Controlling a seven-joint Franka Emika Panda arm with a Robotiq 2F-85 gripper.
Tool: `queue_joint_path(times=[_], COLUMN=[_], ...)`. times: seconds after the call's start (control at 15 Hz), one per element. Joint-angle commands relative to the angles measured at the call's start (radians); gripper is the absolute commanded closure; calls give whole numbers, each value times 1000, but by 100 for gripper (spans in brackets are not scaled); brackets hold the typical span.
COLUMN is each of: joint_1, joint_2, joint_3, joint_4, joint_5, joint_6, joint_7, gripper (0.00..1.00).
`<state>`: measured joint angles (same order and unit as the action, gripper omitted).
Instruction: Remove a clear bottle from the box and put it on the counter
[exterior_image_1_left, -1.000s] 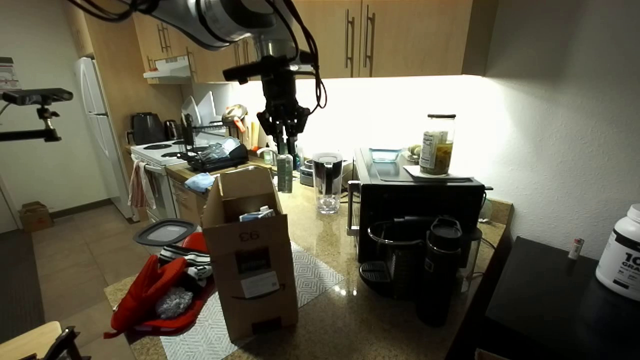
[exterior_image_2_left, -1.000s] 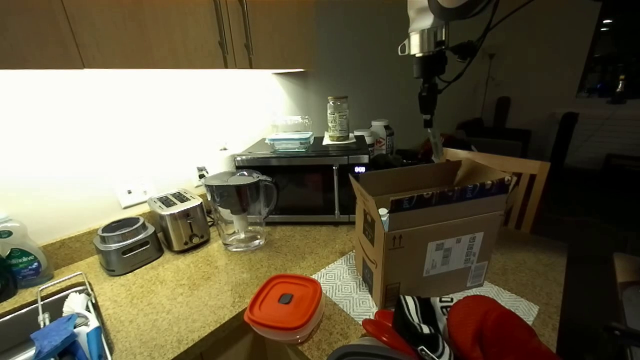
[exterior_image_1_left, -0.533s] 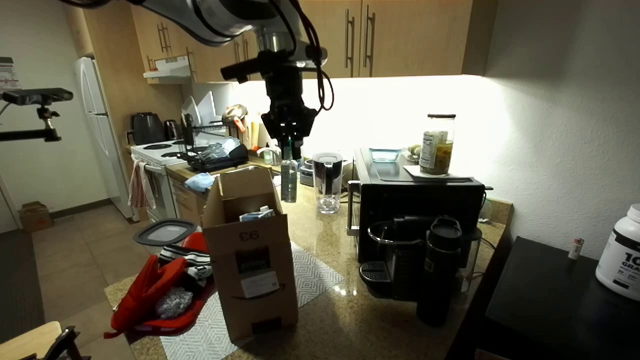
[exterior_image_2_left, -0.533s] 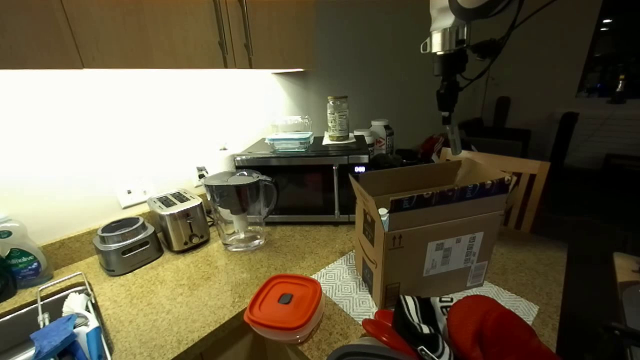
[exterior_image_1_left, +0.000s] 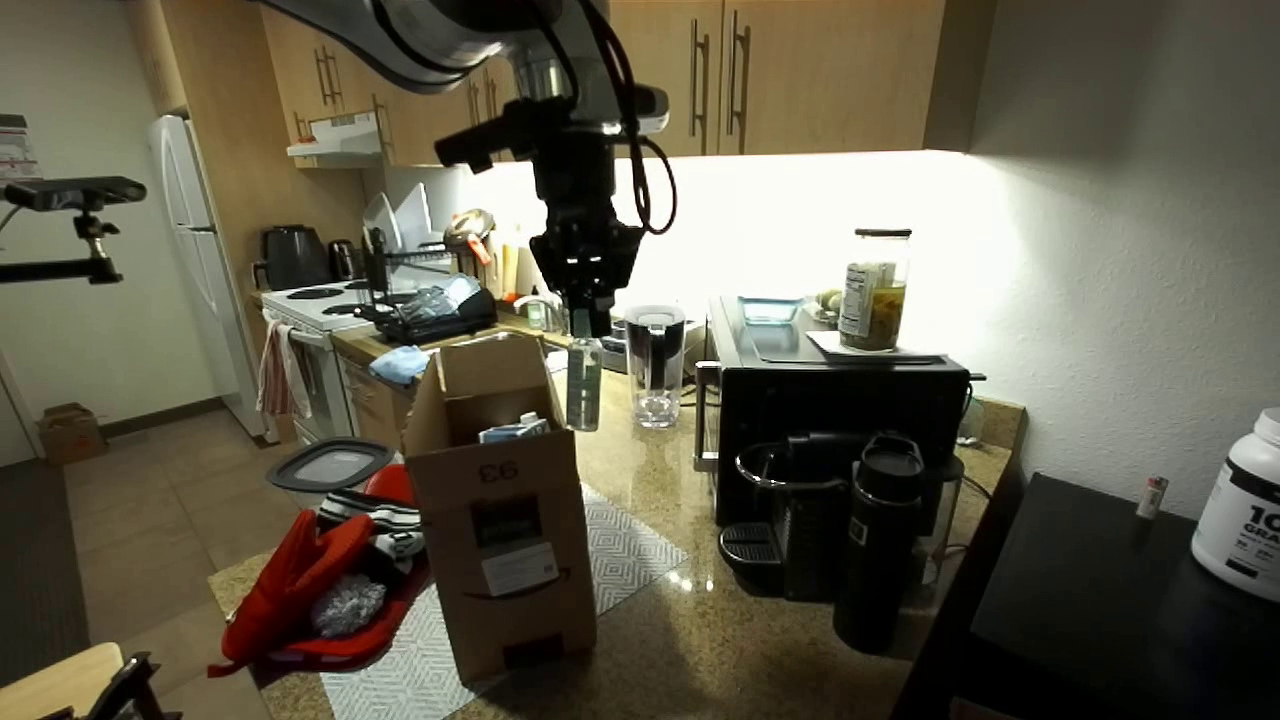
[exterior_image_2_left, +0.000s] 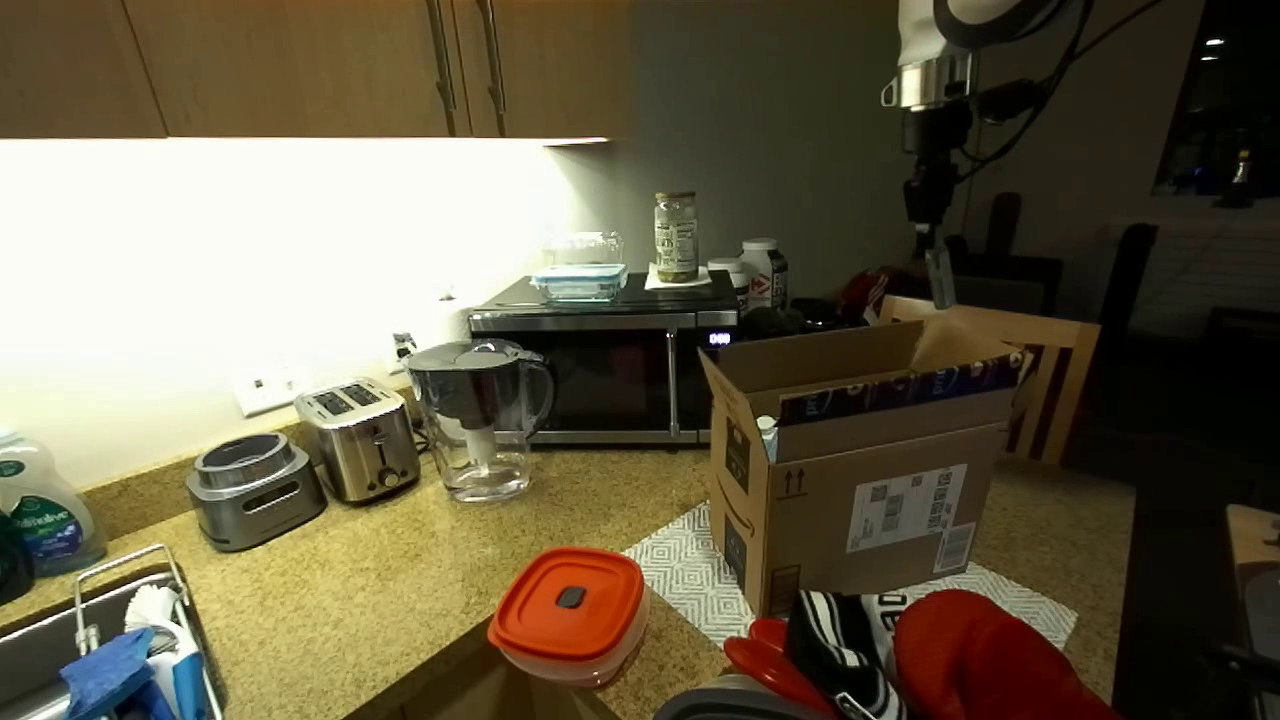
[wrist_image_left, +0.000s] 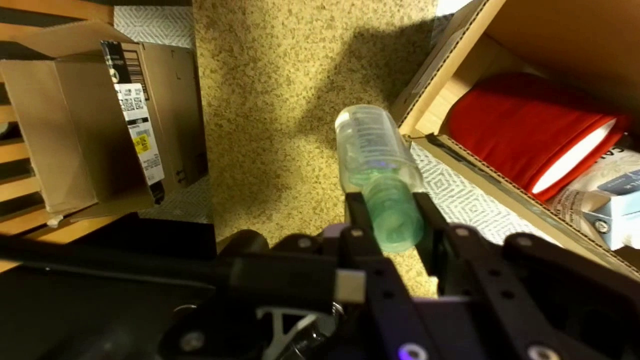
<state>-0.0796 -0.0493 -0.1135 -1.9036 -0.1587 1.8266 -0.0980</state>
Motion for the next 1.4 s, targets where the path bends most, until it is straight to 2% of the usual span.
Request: queue_joint_path(times=[0.0,0.33,0.8,1.33], joint_1=[-27,-47,-56,-87], joint_2=[-32,-39,-15,7], joint_3=[-14,-35,-47,-73], joint_4=[-26,-74,-241,-372], joint_5=[-19,-18,-34,-122], joint_6=[10,51,224,308], joint_7=[27,18,47,127], gripper=[94,94,94,94])
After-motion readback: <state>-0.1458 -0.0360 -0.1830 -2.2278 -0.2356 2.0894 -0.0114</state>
